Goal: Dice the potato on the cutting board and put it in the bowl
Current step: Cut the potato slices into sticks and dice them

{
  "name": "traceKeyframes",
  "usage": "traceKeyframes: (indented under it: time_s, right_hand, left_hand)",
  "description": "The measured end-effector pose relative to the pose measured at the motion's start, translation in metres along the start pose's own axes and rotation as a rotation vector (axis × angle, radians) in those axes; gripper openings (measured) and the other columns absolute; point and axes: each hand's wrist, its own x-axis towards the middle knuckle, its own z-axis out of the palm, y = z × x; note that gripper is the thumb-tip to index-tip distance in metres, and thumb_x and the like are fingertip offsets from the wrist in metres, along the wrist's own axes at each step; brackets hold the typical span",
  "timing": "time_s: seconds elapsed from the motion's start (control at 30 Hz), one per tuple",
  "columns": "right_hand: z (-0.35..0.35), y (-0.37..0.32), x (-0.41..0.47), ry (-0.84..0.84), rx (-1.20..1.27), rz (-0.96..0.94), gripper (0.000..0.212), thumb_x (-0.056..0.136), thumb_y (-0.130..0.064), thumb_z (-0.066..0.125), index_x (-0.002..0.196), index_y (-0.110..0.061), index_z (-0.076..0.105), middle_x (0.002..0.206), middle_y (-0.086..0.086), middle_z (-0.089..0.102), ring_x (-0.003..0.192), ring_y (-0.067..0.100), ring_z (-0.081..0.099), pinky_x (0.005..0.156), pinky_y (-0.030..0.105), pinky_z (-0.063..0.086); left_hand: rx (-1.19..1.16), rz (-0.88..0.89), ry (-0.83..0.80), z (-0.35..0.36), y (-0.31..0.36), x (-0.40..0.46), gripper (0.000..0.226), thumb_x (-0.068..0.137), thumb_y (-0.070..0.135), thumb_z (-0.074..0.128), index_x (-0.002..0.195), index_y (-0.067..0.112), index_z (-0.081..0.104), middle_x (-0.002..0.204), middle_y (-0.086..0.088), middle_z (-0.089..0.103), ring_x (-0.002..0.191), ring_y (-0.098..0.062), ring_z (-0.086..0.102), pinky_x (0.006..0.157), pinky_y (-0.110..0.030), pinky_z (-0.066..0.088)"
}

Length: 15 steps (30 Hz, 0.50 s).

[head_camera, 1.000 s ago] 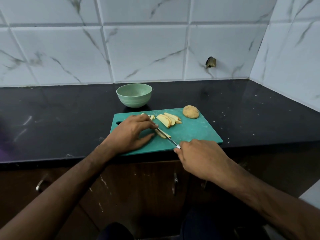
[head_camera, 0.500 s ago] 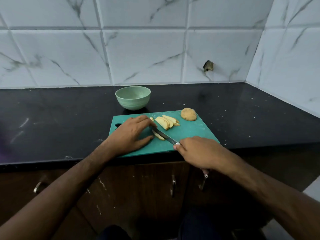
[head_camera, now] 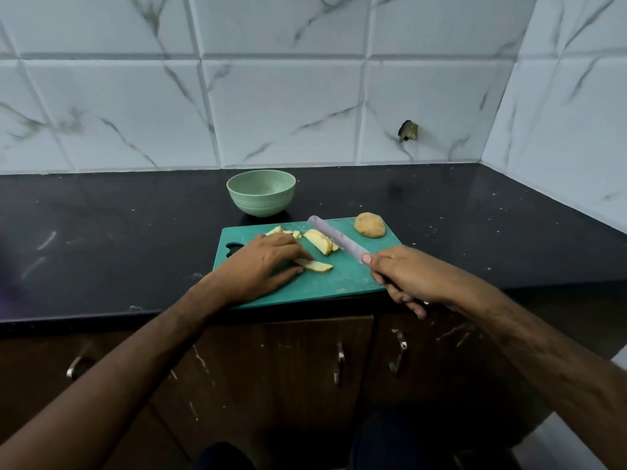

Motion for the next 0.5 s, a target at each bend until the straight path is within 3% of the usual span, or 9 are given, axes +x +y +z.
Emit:
traceKeyframes:
  time_s: [0.17, 0.27, 0.37, 0.5]
  right_hand:
    - [0.007, -0.004, -0.001, -0.008, -0.103, -0.001, 0.048, 0.107, -0.052, 0.033, 0.085, -0.013, 0.051, 0.047, -0.003, 0.051, 0.035, 0.016, 0.049, 0.049, 0.028, 0.042]
    - [0.01, -0.01, -0.005, 0.019, -0.248, -0.021, 0.049, 0.108, -0.052, 0.029, 0.088, -0.015, 0.054, 0.056, -0.001, 0.058, 0.037, 0.014, 0.054, 0.058, 0.034, 0.049]
    - [0.012, -0.013, -0.009, 0.064, -0.428, -0.029, 0.049, 0.107, -0.055, 0.026, 0.091, -0.018, 0.055, 0.074, 0.007, 0.07, 0.043, 0.013, 0.061, 0.062, 0.034, 0.054]
    - [0.014, -0.014, -0.015, 0.085, -0.548, -0.018, 0.047, 0.107, -0.054, 0.026, 0.089, -0.021, 0.054, 0.07, 0.001, 0.065, 0.039, 0.008, 0.06, 0.059, 0.029, 0.053]
  left_hand:
    - [0.012, -0.065, 0.069, -0.001, 0.002, -0.003, 0.024, 0.096, 0.042, 0.053, 0.112, 0.028, 0.064, 0.104, 0.013, 0.058, 0.096, -0.005, 0.055, 0.086, -0.039, 0.046]
    - [0.005, -0.11, 0.104, 0.0, -0.001, -0.003, 0.016, 0.095, 0.039, 0.061, 0.108, 0.028, 0.062, 0.096, 0.016, 0.054, 0.087, -0.004, 0.054, 0.082, -0.036, 0.047]
    - [0.048, -0.157, 0.137, 0.002, -0.003, -0.003, 0.013, 0.095, 0.039, 0.062, 0.103, 0.029, 0.064, 0.093, 0.016, 0.053, 0.086, -0.007, 0.054, 0.077, -0.033, 0.039]
    - [0.149, -0.156, 0.19, 0.001, -0.001, -0.003, 0.013, 0.096, 0.038, 0.061, 0.102, 0.027, 0.067, 0.094, 0.012, 0.062, 0.089, -0.013, 0.059, 0.076, -0.036, 0.04]
